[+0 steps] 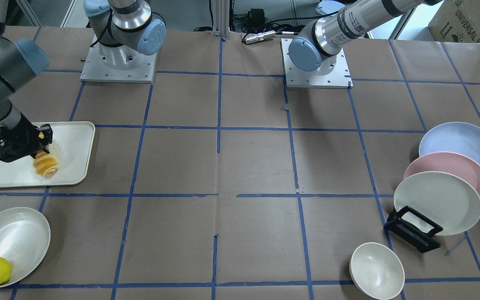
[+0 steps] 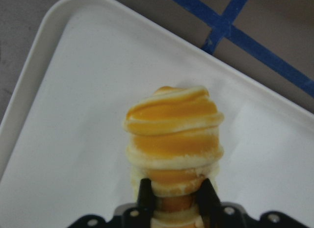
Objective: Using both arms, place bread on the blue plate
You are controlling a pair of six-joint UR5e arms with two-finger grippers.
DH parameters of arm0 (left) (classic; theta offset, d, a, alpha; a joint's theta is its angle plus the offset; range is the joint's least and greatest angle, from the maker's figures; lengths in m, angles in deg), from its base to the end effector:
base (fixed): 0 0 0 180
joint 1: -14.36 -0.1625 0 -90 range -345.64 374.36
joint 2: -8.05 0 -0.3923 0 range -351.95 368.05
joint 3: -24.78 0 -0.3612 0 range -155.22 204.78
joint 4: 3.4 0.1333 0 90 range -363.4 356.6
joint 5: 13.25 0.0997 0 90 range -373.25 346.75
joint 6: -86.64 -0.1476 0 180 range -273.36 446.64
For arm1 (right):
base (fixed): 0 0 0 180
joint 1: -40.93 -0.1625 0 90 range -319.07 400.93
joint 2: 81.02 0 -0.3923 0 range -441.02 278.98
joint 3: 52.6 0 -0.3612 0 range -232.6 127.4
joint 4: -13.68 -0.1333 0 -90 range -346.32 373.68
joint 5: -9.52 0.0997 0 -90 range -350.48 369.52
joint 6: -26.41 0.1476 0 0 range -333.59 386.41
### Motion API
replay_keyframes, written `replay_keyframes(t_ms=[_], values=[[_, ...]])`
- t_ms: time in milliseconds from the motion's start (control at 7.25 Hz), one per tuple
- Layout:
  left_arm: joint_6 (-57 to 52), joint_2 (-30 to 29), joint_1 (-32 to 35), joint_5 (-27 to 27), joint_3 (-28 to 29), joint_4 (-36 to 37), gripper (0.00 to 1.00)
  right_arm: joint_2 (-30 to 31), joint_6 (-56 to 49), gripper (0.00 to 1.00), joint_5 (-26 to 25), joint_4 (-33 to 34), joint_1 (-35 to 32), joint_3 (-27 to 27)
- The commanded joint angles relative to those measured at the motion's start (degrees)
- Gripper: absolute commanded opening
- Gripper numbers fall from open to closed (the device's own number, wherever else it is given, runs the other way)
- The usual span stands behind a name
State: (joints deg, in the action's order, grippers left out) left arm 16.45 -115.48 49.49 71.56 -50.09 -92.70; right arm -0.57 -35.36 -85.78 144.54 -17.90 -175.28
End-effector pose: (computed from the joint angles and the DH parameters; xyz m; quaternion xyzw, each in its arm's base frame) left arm 0.4143 -0.4708 0.2052 -0.1247 -0.9792 -0.0312 0.1570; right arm -0.1195 -0.4287 0.1573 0.2641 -0.9633 -0.0417 0.0232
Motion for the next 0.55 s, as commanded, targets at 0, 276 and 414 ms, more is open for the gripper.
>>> replay_keyframes(t_ms=[0,276,414], values=[[-3.79,5.63,-2.07,0.45,1.82,-4.29,0.1,3.37,8.73,0.01,-0.86,-17.39,-1.36,8.47],[-4.26,11.62,-2.35,0.97,1.57,-8.07,0.1,7.85,19.7,0.01,-0.86,-33.49,-7.41,16.3],[-4.08,12.69,-2.0,0.45,2.0,-8.09,0.1,10.4,25.07,0.01,-0.77,-40.26,-11.27,19.47]])
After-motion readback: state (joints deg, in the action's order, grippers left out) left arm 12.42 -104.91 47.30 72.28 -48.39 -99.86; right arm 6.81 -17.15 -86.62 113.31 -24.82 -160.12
